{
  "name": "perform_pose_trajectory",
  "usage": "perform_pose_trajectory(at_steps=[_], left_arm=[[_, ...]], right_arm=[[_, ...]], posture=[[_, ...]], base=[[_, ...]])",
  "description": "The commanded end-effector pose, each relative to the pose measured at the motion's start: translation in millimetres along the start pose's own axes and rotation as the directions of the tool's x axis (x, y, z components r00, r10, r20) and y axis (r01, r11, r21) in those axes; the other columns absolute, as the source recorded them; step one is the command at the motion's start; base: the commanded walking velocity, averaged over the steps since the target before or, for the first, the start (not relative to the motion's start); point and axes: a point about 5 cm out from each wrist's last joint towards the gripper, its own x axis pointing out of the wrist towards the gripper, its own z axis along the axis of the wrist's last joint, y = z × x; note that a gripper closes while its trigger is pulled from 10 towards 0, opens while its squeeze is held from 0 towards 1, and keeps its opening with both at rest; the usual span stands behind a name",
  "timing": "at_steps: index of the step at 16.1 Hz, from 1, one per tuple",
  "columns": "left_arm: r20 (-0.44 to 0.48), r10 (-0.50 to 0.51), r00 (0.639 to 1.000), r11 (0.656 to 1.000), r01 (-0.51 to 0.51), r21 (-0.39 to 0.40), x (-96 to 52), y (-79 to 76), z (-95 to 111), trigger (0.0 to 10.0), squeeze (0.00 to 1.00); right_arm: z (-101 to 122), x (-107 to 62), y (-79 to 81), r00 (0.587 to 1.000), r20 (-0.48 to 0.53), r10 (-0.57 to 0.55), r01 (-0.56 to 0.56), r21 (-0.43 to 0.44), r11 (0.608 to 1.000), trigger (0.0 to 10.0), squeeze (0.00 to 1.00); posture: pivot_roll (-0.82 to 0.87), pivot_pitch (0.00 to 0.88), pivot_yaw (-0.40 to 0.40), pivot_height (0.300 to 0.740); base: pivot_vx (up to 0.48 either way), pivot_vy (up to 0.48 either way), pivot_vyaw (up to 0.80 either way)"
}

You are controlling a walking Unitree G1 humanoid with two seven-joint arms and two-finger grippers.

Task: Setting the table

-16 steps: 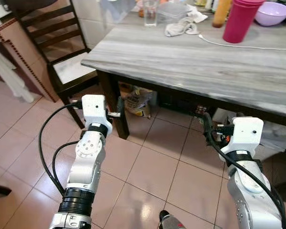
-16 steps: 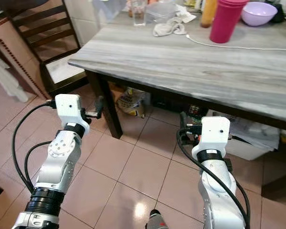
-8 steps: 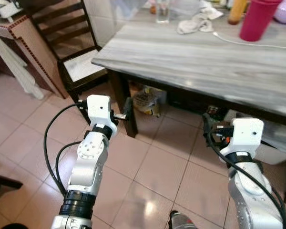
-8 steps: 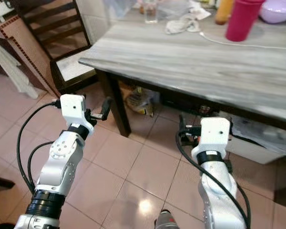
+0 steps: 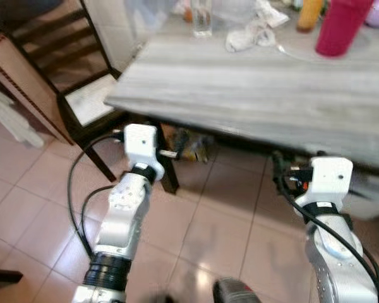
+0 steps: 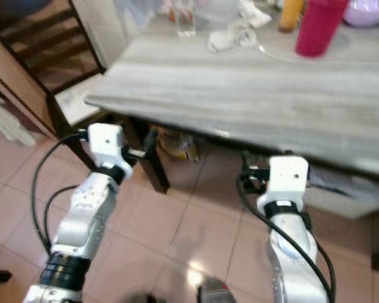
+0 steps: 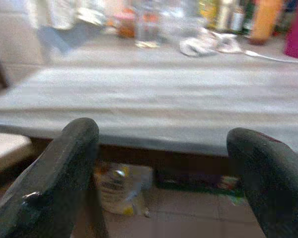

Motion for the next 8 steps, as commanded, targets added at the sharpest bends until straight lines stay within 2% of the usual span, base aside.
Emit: perform_pose_trajectory(at_steps=[1, 2, 8], left_arm=[[-0.02, 0.016, 1.0, 1.0, -0.016, 0.009, -6.1, 6.7, -4.4, 10.0, 0.0], [-0.028, 0.018, 0.999, 1.0, -0.018, 0.008, -6.9, 7.0, -5.5, 10.0, 0.0], [-0.065, 0.06, 0.996, 0.997, -0.057, 0.042, -14.0, 13.2, -15.6, 10.0, 0.0]], right_arm=[[-0.3, -3.6, 2.9, 1.0, -0.006, 0.011, -0.011, 0.01, 1.0, 10.0, 0.0], [-0.1, -3.8, 3.0, 1.0, -0.006, 0.012, -0.012, 0.009, 1.0, 10.0, 0.0], [0.1, -6.2, 3.9, 1.0, -0.006, 0.026, -0.026, -0.003, 1.0, 10.0, 0.0]], posture=[[-0.33, 0.228, 0.117, 0.74], [-0.33, 0.232, 0.116, 0.74], [-0.34, 0.234, 0.11, 0.74]], base=[[0.337, 0.0, -0.48], [0.311, 0.0, -0.51], [0.0, 0.0, 0.0]])
